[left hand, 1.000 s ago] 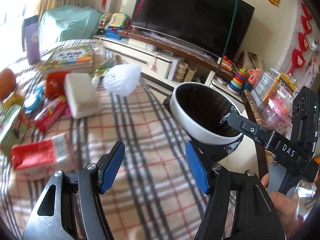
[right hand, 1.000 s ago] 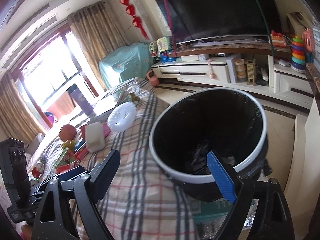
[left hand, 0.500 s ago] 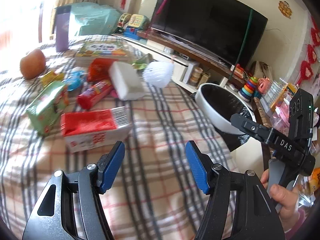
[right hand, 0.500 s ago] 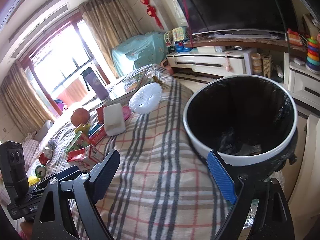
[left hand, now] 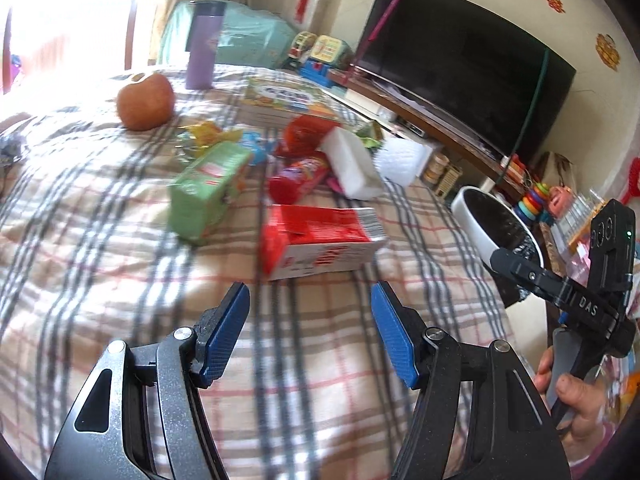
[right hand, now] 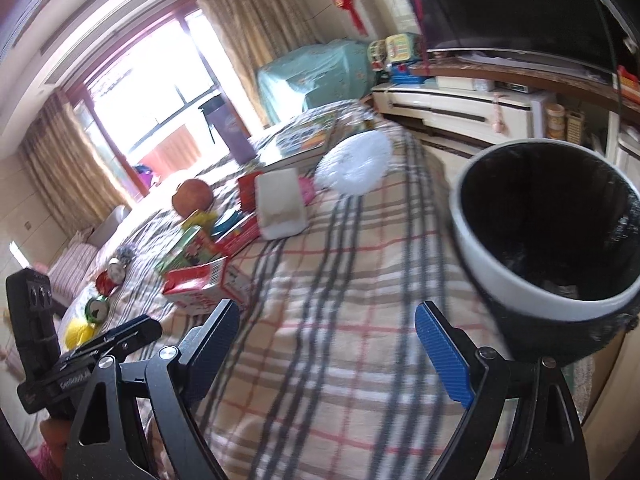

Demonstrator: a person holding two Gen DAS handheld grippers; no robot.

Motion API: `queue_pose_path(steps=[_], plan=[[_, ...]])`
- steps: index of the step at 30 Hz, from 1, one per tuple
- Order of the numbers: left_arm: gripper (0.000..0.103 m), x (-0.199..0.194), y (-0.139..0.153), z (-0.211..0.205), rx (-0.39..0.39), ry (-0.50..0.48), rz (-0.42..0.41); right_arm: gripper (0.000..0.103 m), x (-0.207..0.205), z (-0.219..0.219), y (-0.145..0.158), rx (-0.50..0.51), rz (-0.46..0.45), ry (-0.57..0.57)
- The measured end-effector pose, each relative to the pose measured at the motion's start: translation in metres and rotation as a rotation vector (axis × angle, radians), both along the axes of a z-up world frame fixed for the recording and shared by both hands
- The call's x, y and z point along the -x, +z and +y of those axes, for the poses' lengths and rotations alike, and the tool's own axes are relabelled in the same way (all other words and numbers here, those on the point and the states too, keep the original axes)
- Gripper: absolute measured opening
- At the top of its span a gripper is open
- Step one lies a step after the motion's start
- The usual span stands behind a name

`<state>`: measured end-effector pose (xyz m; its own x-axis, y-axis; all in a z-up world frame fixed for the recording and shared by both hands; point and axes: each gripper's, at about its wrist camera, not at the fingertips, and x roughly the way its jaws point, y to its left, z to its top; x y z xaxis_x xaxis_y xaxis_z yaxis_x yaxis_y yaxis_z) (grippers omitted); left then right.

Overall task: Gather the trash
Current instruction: 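Move both tools back over the bed toward the drink cartons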

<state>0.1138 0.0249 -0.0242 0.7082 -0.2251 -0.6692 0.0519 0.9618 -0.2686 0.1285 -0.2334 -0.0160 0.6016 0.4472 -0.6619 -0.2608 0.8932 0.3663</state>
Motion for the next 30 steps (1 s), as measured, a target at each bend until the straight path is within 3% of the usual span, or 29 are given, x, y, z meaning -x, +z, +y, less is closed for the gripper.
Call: queue_pose_path(steps=[14,23,30], plan=[[0.064,-0.016,-0.003,0.057,-0.009,0.112,0.016,0.091,-0.007,0.058,-0.003,0.011,-0.006,0.189],[0.064,-0.054,-0.011,0.071,-0.066,0.085,0.057,0.091,-0.017,0.104,-0.002,0.158,-0.092,0.454],[0.064,-0.079,-0.015,0.063,-0.122,0.031,0.072,0.091,-0.049,0.131,-0.021,0.266,-0.064,0.643]])
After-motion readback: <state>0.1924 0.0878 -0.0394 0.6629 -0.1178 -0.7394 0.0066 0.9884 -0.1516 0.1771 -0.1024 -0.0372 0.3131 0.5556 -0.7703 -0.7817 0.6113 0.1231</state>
